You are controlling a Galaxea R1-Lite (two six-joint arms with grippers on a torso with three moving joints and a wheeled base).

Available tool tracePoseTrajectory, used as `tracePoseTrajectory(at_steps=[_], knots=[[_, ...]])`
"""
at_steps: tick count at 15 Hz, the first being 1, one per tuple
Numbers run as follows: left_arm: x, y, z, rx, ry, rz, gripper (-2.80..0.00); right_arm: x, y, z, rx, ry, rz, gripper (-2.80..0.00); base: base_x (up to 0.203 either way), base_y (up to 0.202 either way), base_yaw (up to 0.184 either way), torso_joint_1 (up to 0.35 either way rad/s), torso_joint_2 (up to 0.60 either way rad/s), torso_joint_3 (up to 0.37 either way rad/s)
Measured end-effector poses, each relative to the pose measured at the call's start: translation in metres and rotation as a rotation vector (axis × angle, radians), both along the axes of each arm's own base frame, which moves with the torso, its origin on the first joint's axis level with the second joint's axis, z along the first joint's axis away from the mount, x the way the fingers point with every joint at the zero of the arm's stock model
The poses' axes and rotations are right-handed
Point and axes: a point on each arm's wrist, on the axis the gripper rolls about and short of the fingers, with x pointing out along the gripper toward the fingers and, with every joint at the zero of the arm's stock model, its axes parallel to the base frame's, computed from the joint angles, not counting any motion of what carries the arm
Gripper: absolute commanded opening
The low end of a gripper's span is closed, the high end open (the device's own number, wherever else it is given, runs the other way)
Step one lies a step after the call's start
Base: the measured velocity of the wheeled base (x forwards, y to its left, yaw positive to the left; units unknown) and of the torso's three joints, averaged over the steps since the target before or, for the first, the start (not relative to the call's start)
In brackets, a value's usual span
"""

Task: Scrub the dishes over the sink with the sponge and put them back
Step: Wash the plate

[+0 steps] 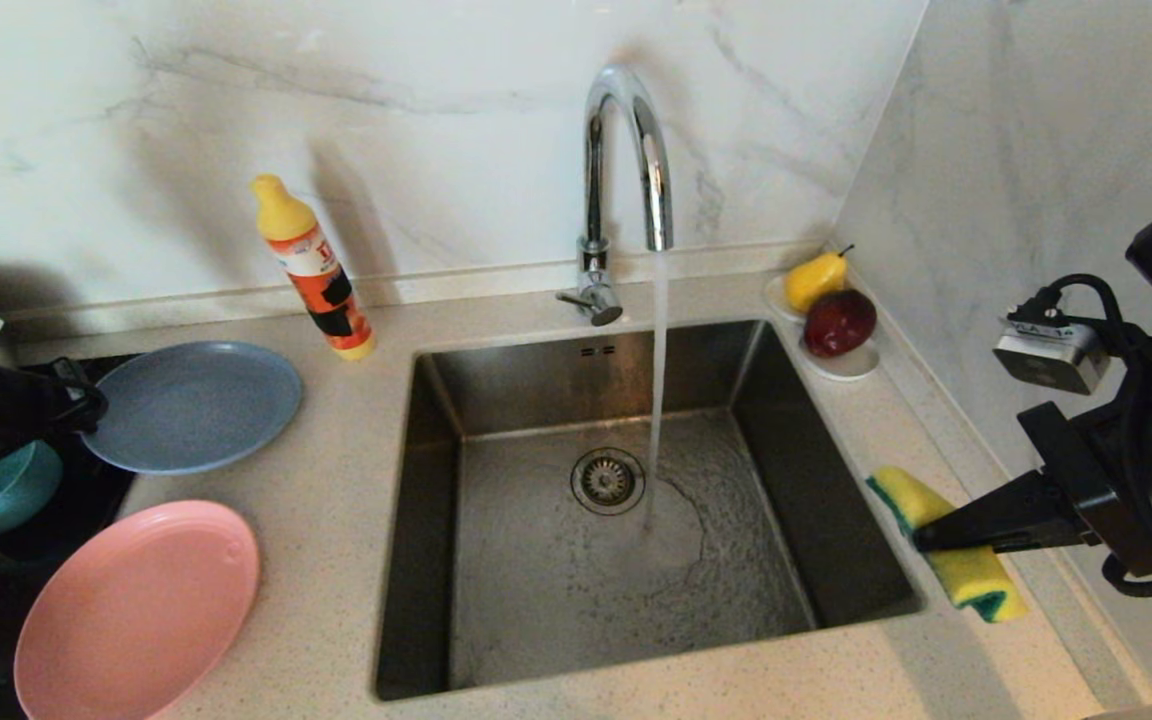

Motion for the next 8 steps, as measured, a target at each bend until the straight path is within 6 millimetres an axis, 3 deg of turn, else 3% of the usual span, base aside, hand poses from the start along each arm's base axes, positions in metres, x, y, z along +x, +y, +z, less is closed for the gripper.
tracePoseTrajectory(at_steps=[8], knots=[[-0.053, -0.002, 0.065, 0.075, -0.107, 0.058, -2.80, -0.002, 0.000, 0.000, 0.001, 0.003, 0.000, -2.80, 0.000, 0.000, 0.000, 0.000, 0.00, 0.000]])
